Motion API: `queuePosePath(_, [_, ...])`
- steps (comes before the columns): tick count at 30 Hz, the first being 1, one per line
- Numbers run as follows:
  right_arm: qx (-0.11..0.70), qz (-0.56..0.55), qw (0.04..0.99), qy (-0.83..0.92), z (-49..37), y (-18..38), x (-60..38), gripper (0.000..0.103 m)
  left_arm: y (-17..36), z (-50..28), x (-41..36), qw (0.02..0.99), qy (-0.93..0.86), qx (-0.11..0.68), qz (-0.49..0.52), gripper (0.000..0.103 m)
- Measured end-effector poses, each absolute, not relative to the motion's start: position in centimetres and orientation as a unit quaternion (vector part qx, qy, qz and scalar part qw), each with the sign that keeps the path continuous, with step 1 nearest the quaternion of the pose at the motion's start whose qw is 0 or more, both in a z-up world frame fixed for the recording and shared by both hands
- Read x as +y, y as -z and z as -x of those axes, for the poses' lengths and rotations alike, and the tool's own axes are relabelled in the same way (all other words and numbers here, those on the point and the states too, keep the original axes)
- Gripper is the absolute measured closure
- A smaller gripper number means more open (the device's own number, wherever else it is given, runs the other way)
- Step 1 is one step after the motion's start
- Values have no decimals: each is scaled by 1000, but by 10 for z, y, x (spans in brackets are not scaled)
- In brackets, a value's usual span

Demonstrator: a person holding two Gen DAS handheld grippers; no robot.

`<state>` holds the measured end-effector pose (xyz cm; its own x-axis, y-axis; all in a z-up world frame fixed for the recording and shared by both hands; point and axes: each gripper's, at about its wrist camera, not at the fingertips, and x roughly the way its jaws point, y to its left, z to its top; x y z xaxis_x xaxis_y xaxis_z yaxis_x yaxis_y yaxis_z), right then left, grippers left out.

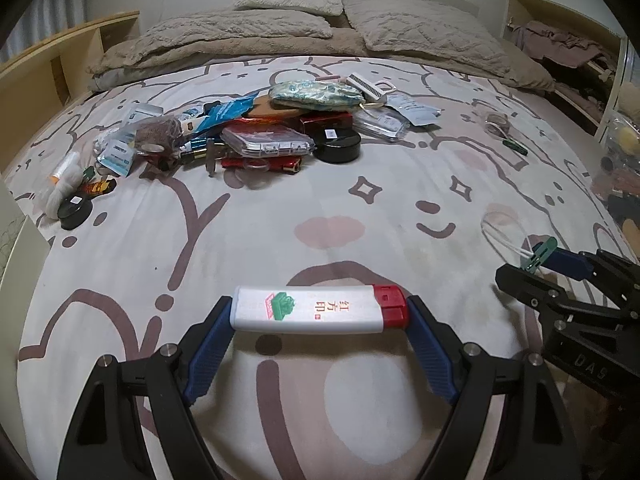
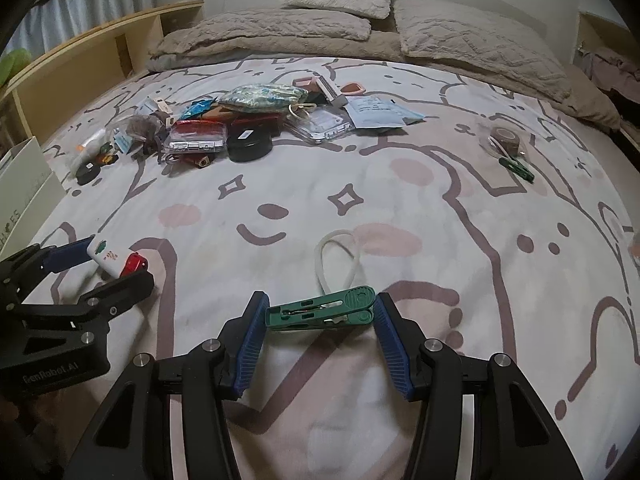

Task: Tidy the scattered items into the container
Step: 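Lift the lighter with the left gripper while the right gripper lifts the clothespin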

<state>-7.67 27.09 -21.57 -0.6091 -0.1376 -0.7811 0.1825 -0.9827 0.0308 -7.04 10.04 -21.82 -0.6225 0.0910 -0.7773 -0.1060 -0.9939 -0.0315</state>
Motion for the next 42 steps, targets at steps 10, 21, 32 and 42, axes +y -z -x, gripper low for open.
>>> queuePosePath(10, [21, -431, 86, 898, 66, 212, 270, 49, 211, 59, 100, 64, -902, 2, 428, 19])
queuePosePath(21, [21, -402, 88, 911, 46, 194, 267, 49, 194, 47, 99, 66, -909, 3, 411, 19])
queuePosePath(32, [41, -369, 91, 924, 32, 177, 258, 49, 177, 30, 93, 61, -919, -6, 389, 19])
queuePosePath(42, [46, -312, 100, 944, 14, 156, 255, 49, 156, 14, 85, 57, -933, -9, 356, 19])
